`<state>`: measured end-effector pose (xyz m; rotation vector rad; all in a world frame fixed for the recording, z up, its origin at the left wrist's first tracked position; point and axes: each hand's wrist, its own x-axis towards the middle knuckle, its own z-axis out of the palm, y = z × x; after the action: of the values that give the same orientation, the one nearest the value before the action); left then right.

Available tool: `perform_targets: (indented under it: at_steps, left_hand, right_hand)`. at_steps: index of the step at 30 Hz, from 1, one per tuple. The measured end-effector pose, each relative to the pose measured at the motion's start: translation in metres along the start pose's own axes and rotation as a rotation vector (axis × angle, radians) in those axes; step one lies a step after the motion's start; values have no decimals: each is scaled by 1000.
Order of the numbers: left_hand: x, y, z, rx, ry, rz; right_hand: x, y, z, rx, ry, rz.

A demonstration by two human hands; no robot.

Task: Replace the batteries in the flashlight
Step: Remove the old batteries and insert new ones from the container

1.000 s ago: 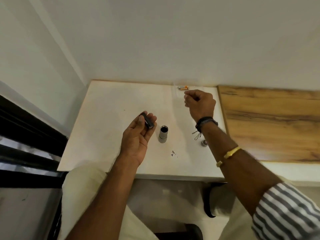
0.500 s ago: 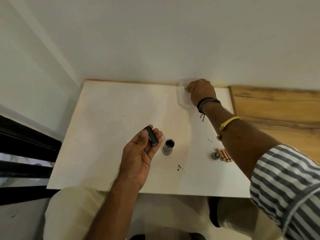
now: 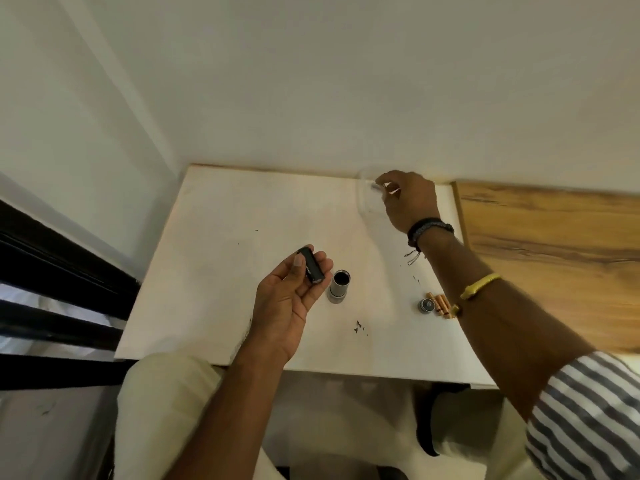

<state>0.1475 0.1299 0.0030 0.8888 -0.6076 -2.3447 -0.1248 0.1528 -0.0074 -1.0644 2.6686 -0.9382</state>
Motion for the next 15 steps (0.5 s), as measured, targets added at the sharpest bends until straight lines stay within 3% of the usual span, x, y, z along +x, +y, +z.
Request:
perform_targets:
  at_steps: [8, 15]
  left_hand:
    - [-31, -2, 7, 107, -99, -39]
    - [-47, -14, 11, 227, -191, -49]
  right_hand:
    - [-127, -32, -36, 463, 22, 152]
    - [-214, -45, -49, 747, -16, 138]
